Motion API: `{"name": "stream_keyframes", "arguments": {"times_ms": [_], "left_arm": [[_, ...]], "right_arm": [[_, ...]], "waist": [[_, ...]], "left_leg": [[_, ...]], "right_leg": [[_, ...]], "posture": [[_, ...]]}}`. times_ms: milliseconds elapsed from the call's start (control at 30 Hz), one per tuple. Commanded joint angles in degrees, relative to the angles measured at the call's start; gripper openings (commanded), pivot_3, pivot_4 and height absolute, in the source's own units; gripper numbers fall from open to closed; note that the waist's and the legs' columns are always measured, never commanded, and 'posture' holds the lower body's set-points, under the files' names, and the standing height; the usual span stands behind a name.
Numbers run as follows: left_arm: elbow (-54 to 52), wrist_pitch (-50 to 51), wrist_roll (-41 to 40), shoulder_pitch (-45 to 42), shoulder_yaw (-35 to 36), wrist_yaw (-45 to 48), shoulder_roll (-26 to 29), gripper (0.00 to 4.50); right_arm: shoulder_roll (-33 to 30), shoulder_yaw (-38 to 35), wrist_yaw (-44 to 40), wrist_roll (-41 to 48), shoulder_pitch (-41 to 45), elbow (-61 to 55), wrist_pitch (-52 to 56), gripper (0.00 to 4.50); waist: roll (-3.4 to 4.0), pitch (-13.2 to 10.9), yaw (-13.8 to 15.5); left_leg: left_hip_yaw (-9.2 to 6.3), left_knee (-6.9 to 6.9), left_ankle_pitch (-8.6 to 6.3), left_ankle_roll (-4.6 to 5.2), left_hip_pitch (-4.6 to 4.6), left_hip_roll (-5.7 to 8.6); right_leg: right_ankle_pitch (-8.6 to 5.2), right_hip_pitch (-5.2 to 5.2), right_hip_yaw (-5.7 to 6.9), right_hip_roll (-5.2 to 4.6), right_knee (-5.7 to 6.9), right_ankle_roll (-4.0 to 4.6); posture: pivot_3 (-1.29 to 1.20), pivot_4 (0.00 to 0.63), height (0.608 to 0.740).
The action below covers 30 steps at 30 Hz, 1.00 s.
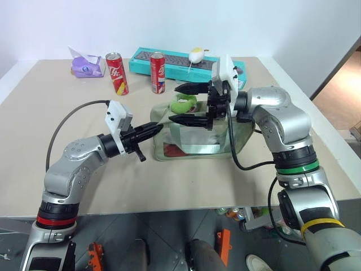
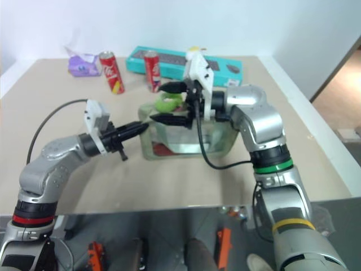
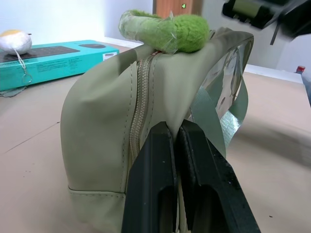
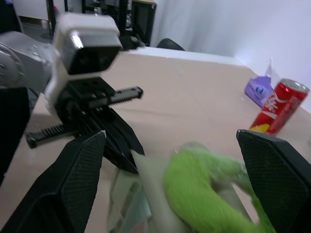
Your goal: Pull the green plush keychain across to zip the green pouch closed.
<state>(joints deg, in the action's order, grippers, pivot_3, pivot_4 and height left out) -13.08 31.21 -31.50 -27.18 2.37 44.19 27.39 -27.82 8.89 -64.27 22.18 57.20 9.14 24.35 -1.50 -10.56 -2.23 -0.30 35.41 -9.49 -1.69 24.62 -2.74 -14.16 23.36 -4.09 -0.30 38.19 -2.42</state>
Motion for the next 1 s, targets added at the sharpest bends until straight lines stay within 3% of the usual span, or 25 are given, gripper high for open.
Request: {"name": "stream_keyframes", "arguments": {"times_ms": [33, 100, 133, 467, 567, 767, 1000], "left_arm": [[-1.6, -0.3, 0.4, -0.2, -0.8, -0.2, -0.1, 0.0], [-1.7, -0.3, 0.5, -0.2, -1.0, -0.5, -0.2, 0.0], [-1.8, -0.3, 0.5, -0.2, -1.2, -0.6, -0.2, 0.0], [-1.7, -0.3, 0.6, -0.3, -1.4, -1.3, -0.2, 0.0], [-1.5, -0.3, 0.6, -0.5, -1.5, -1.5, -0.4, 0.0], [-0.5, -0.3, 0.9, -1.0, -1.0, -2.5, -0.8, 0.0], [0.2, 0.0, 2.0, -3.0, 0.0, -6.0, -1.7, 0.0]], "right_arm": [[0.5, -0.5, -1.0, -0.9, 2.7, 1.1, -2.1, 4.47], [1.0, -0.6, -1.0, -1.4, 3.1, 2.5, -2.4, 4.47], [1.2, -0.6, -0.9, -1.7, 3.3, 3.4, -2.5, 4.23], [0.7, -0.1, -2.7, -5.2, 2.5, 6.9, -4.3, 0.82], [0.4, -0.3, -3.1, -5.5, 2.3, 6.8, -4.5, 0.03], [0.2, -2.2, -2.9, -4.8, 1.9, 5.4, -5.6, 0.03], [-0.1, -9.3, 2.3, -0.8, 1.5, 0.2, -6.0, 0.03]], "waist": [[0.0, 0.0, 0.0], [0.0, 0.0, 0.0], [0.0, 0.0, 0.0], [0.0, 0.0, 0.0], [0.0, 0.0, 0.0], [0.0, 0.0, 0.0], [0.0, 0.0, 0.1]], "left_leg": [[-0.01, 0.0, 0.0, 0.0, -0.01, -0.01], [-0.01, 0.0, 0.0, 0.0, -0.02, -0.02], [-0.01, 0.0, 0.0, 0.0, -0.02, -0.02], [-0.02, -0.01, 0.0, 0.0, -0.01, -0.02], [-0.02, 0.0, 0.0, 0.0, -0.01, -0.02], [-0.03, 0.0, 0.0, 0.0, -0.01, -0.02], [-0.04, 0.0, 0.0, 0.0, 0.01, -0.01]], "right_leg": [[0.0, 0.0, 0.01, 0.01, 0.0, 0.0], [0.0, -0.01, 0.01, 0.04, 0.01, 0.0], [0.0, 0.0, 0.01, 0.04, 0.01, 0.0], [0.0, 0.0, 0.02, 0.03, 0.0, -0.01], [0.0, -0.01, 0.02, 0.03, 0.0, -0.01], [0.0, -0.02, 0.02, 0.02, 0.0, -0.02], [0.0, -0.01, 0.03, 0.02, 0.0, -0.01]], "posture": [[0.0, 0.15, 0.74], [0.0, 0.15, 0.74], [0.0, 0.15, 0.74], [0.0, 0.15, 0.74], [0.0, 0.15, 0.74], [0.0, 0.15, 0.74], [0.0, 0.15, 0.74]]}}
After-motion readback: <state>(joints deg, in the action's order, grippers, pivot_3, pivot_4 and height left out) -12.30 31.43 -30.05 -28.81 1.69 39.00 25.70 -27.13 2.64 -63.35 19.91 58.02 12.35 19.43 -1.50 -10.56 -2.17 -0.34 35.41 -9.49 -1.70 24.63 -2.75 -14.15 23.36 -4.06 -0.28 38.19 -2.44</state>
